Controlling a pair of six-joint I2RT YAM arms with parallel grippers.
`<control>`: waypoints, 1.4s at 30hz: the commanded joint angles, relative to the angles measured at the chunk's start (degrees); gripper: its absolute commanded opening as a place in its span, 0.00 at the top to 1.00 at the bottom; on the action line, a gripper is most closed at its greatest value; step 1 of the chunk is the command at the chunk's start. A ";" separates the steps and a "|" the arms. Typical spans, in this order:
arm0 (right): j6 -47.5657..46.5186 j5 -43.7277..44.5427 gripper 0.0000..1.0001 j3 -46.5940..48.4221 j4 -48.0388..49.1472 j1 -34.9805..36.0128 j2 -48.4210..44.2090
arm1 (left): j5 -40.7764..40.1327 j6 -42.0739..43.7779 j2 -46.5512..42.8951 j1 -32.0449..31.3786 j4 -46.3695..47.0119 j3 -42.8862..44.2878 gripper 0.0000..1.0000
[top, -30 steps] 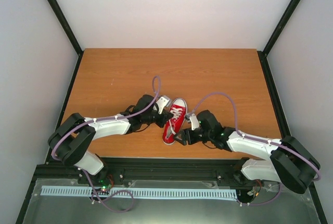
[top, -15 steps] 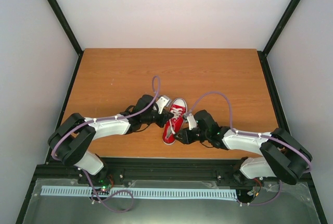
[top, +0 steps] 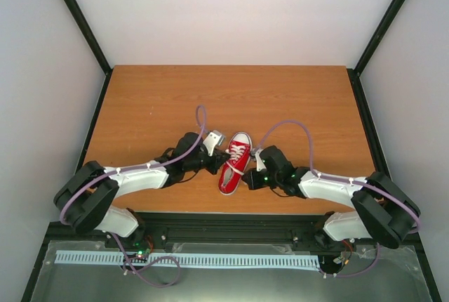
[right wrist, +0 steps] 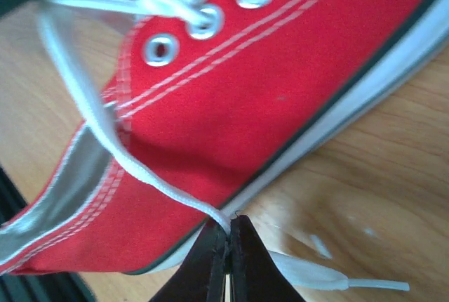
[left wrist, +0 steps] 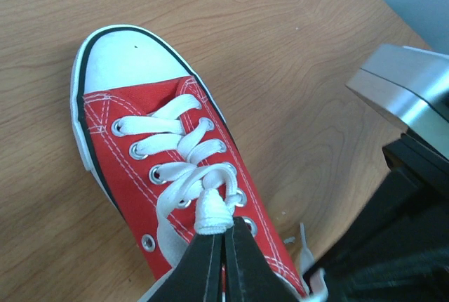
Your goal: Tie the shoes
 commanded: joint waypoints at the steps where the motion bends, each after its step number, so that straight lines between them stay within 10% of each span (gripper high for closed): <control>1: 0.59 4.98 0.97 2.32 -6.48 -2.00 0.40 | 1.27 -2.38 -1.89 -0.61 4.87 -0.26 0.99; 42: -0.92 -1.74 0.97 6.48 -13.29 -6.35 0.62 | -7.48 -11.26 -10.80 -4.43 4.38 -6.12 0.97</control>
